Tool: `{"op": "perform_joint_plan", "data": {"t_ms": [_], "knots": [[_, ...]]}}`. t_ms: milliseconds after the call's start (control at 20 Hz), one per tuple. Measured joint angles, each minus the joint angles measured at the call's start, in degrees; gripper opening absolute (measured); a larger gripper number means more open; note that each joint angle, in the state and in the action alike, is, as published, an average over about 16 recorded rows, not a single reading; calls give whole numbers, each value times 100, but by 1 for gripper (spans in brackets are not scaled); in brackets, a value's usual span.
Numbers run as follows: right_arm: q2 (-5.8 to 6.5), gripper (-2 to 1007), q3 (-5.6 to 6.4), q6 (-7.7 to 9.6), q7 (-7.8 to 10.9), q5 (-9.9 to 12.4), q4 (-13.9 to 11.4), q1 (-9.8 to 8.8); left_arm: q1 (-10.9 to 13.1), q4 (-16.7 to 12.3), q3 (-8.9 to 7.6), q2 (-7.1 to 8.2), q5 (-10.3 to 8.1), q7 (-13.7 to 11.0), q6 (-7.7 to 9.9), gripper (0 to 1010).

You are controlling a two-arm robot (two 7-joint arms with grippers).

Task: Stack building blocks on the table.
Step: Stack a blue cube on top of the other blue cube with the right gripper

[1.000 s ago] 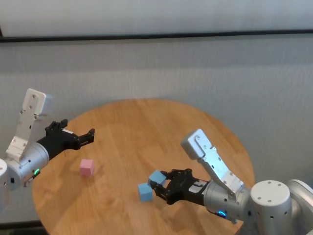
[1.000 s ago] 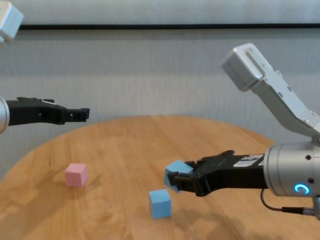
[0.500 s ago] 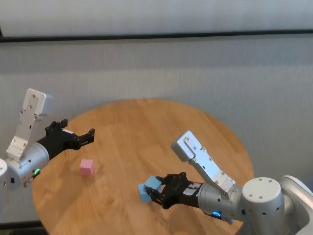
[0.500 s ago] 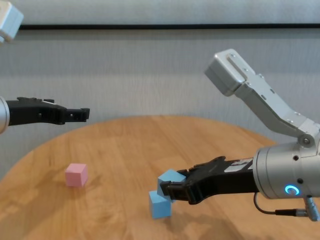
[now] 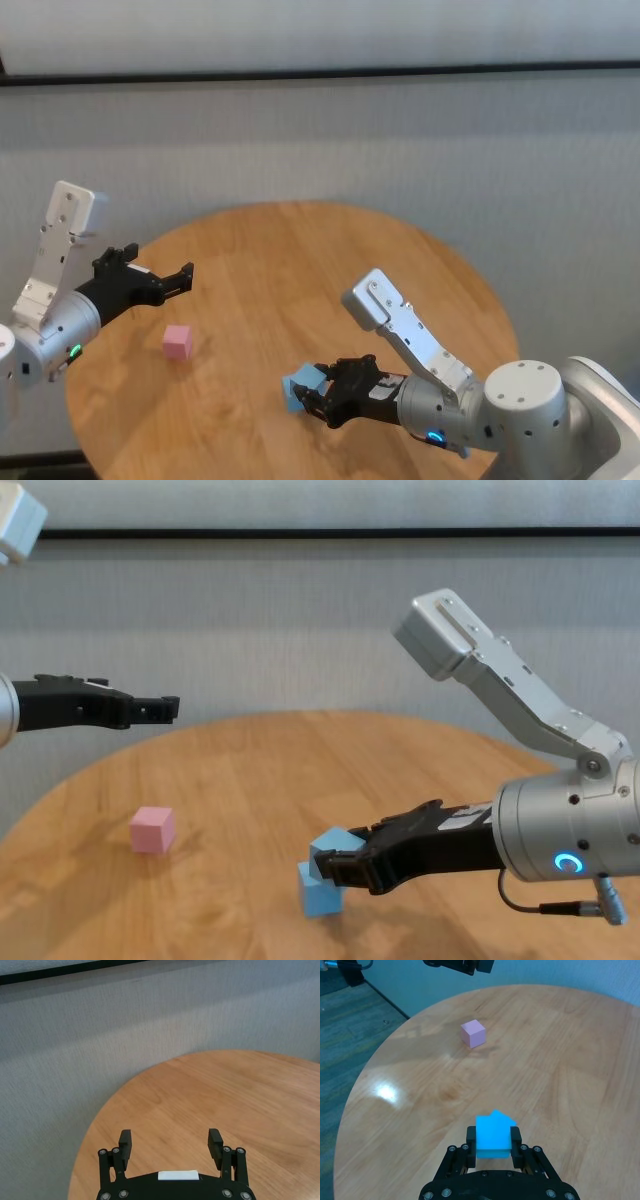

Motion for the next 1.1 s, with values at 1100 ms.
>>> {"op": "perform_joint_plan", "data": {"t_ms": [1100], "knots": [[-296,369,31,30,31,-130,364,153,0,0,0,0,0,0,0,1003]]}}
